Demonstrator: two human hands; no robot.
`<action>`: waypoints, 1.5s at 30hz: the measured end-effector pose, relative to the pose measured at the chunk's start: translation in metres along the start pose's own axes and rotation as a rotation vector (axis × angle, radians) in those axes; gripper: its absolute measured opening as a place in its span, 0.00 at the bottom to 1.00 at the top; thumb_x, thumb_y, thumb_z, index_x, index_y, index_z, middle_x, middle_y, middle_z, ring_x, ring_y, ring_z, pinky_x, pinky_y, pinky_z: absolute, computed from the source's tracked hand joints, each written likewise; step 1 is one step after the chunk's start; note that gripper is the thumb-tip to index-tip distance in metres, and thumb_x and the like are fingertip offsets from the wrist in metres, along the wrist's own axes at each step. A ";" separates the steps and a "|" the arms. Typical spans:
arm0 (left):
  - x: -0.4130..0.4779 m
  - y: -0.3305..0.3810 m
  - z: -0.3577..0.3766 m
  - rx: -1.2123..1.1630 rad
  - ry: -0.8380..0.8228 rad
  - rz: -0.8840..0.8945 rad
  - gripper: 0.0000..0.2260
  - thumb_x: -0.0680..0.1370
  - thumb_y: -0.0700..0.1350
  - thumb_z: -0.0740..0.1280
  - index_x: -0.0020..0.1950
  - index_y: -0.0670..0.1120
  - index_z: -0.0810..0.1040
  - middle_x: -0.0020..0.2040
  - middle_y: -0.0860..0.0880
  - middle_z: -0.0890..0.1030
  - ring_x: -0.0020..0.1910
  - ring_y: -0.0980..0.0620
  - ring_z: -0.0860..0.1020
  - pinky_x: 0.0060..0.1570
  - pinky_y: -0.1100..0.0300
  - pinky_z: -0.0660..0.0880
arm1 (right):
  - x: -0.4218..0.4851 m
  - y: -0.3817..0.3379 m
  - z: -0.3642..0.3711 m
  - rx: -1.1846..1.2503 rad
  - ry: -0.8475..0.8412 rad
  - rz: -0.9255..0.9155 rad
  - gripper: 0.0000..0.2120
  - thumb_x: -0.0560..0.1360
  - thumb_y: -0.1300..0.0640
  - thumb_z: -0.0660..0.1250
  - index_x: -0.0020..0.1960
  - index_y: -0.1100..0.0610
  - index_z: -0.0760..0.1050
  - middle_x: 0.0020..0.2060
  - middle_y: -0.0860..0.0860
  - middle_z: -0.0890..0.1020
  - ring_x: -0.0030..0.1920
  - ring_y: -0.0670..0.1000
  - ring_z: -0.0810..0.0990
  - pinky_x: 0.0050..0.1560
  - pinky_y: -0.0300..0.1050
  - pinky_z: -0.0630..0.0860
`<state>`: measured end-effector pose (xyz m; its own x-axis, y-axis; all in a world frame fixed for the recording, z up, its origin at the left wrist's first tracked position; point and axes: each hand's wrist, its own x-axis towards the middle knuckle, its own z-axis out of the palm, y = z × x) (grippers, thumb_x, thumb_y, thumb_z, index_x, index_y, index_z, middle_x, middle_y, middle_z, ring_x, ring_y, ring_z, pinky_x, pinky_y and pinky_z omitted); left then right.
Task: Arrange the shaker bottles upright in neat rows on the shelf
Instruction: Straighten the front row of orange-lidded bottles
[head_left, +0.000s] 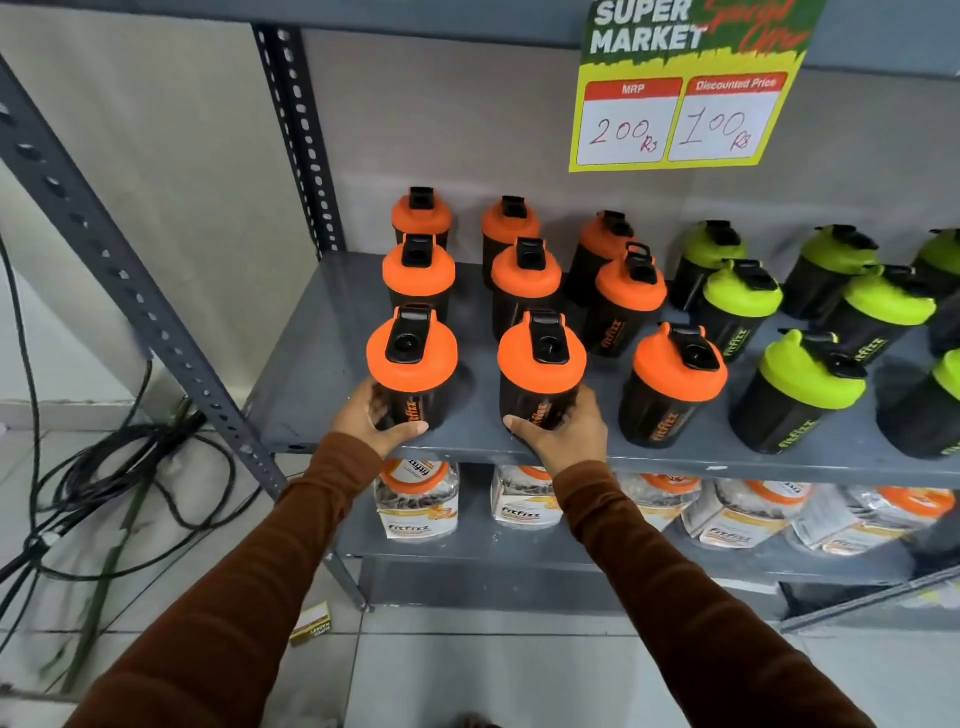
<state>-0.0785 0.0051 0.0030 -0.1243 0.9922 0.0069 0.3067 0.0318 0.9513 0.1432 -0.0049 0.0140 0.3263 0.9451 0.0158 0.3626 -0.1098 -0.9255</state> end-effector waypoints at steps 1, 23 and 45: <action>-0.001 0.000 0.000 -0.005 0.001 -0.011 0.29 0.64 0.34 0.75 0.61 0.40 0.68 0.62 0.39 0.74 0.58 0.43 0.73 0.57 0.52 0.69 | -0.001 0.000 0.000 -0.004 -0.002 0.000 0.36 0.56 0.53 0.80 0.59 0.57 0.67 0.58 0.56 0.78 0.58 0.55 0.77 0.61 0.56 0.75; -0.001 0.001 -0.003 0.018 -0.034 -0.036 0.30 0.64 0.32 0.74 0.63 0.40 0.66 0.66 0.38 0.71 0.65 0.40 0.69 0.61 0.49 0.67 | 0.001 0.005 -0.002 -0.093 -0.072 0.001 0.37 0.58 0.57 0.79 0.62 0.58 0.64 0.61 0.58 0.76 0.61 0.58 0.75 0.64 0.55 0.72; -0.050 0.025 0.109 0.156 0.300 0.499 0.31 0.58 0.44 0.79 0.52 0.33 0.66 0.53 0.30 0.69 0.51 0.35 0.72 0.50 0.44 0.73 | -0.005 0.039 -0.085 -0.069 0.545 -0.204 0.27 0.56 0.60 0.75 0.48 0.70 0.67 0.44 0.63 0.68 0.46 0.68 0.71 0.49 0.59 0.69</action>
<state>0.0382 -0.0307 -0.0073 -0.1836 0.8152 0.5494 0.5290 -0.3891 0.7541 0.2300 -0.0402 0.0101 0.6393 0.6566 0.4002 0.5151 0.0207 -0.8569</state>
